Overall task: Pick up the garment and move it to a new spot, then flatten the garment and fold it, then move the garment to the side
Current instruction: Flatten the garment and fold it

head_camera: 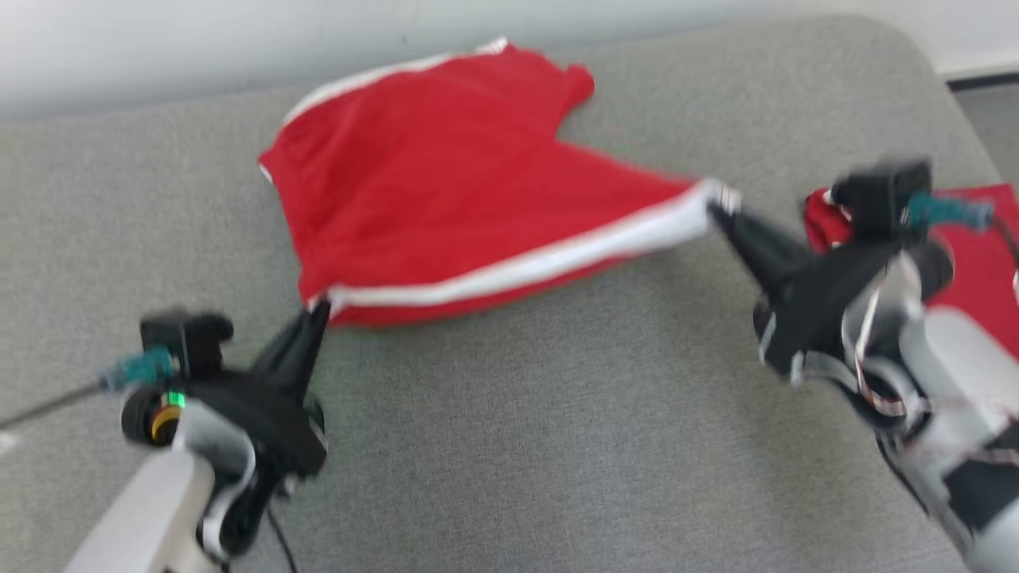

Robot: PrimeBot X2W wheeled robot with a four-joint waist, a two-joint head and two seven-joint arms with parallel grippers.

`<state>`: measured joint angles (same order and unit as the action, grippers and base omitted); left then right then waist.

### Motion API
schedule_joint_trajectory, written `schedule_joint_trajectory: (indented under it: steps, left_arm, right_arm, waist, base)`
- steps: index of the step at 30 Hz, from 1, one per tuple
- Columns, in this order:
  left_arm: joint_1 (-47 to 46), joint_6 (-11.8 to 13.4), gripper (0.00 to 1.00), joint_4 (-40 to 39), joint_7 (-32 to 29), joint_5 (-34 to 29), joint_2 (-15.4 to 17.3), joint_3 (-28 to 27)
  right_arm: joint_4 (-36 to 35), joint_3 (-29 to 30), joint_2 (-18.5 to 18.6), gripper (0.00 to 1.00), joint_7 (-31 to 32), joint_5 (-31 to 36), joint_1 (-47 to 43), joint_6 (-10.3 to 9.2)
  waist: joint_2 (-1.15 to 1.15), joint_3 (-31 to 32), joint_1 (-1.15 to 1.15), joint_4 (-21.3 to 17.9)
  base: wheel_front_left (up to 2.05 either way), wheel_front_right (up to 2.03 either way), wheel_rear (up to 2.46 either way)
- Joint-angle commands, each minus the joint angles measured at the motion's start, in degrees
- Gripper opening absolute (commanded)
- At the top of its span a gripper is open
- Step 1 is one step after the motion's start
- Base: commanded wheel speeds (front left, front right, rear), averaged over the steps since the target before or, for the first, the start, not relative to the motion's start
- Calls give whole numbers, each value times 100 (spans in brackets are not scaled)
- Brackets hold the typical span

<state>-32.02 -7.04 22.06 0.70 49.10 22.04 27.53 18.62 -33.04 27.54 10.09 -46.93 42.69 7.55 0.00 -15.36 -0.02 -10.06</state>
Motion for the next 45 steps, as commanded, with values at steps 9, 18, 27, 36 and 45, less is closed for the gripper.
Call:
schedule_joint_trajectory:
  steps: [9, 18, 27, 36, 45]
  left_arm:
    - [1393, 302, 0, -181, -270, -275, 400, 484]
    - [2687, 760, 0, -1275, -800, -90, 879, 666]
    - [3593, 1077, 0, -2505, -910, 300, 968, 641]
    - [3085, 992, 0, -2785, -816, 395, 706, 510]
    - [2109, 871, 0, -2192, -548, 371, 211, 338]
  right_arm:
    - [-1369, 400, 535, 0, 1311, -422, -2115, -15]
    - [-2512, 1399, 570, 0, 2531, -562, -4118, -15]
    - [-3537, 2416, -69, 0, 3360, -79, -5291, -15]
    - [-3742, 2710, -461, 0, 3195, 400, -4481, -15]
    - [-2532, 2181, -175, 0, 2815, 947, -2694, -15]
  waist:
    - [0, 938, 2, -59]
    - [0, 1281, 2, 50]
    - [0, 1380, 2, 168]
    - [0, 1209, 2, 415]
    - [0, 798, 2, 731]
  base:
    - [0, 0, 0]
    - [0, 0, 0]
    - [0, 0, 0]
    - [0, 0, 0]
    - [0, 0, 0]
